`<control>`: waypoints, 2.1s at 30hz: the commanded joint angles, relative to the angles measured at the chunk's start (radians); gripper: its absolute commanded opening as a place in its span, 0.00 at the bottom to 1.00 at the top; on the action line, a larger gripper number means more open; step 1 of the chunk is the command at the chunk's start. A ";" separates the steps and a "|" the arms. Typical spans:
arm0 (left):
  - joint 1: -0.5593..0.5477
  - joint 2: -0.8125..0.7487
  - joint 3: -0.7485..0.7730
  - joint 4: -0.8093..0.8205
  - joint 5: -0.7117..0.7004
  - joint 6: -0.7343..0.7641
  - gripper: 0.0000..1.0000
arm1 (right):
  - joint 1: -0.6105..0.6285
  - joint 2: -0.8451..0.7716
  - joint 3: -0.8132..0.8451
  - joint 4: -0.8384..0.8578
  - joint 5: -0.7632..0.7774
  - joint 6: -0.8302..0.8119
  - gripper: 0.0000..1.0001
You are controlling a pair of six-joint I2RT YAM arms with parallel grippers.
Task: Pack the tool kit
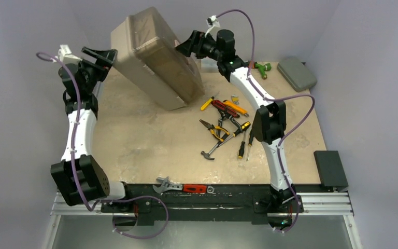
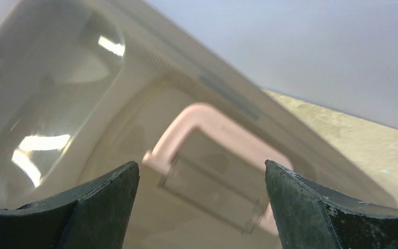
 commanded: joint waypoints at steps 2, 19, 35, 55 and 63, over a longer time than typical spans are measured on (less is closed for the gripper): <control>0.084 0.009 -0.276 0.111 0.055 -0.078 0.84 | 0.091 -0.060 -0.032 -0.120 -0.010 -0.101 0.91; 0.149 0.441 -0.461 1.124 0.255 -0.471 0.83 | 0.026 -0.103 -0.302 -0.008 -0.074 -0.031 0.92; 0.151 0.290 -0.477 0.818 0.255 -0.285 0.83 | -0.027 -0.130 -0.229 -0.089 -0.073 -0.064 0.93; -0.047 -0.398 -0.493 -0.260 -0.253 0.187 0.88 | -0.098 -0.217 -0.280 -0.308 0.160 -0.145 0.99; -0.049 -0.484 -0.596 -0.222 -0.252 0.168 0.88 | 0.003 -0.289 -0.440 -0.256 0.096 -0.153 0.98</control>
